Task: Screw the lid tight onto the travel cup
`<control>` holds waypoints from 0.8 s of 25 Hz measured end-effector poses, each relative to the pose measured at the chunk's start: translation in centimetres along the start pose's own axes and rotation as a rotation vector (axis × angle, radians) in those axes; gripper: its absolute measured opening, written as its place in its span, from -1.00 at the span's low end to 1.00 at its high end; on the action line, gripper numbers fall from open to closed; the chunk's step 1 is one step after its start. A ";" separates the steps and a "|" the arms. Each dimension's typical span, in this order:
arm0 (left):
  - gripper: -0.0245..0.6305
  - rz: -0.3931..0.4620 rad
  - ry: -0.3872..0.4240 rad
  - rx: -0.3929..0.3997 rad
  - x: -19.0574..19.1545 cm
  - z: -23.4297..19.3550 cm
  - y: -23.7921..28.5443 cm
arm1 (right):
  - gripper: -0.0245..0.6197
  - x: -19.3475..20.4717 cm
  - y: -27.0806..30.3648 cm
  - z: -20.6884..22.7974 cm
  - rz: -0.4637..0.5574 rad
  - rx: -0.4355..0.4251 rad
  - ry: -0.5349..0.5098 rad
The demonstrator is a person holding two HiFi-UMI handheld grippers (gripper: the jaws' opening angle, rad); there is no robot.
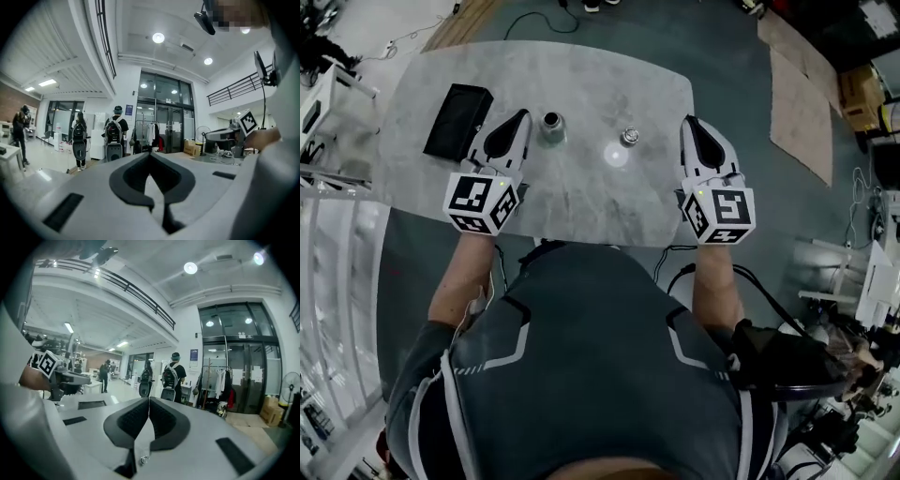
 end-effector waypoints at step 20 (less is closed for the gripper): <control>-0.35 -0.015 0.036 0.121 0.9 -2.4 2.5 | -0.16 1.8 2.5 -0.4 -0.052 0.033 0.108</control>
Point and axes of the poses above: the fingertips, and each gripper's own axes: y forward along the fingers, z to its right, x out of its underside, the point moved 6 cm from there along -y, backward along the fingers, and after that the axes turned 13 degrees about -x, right-handed, at the moved point
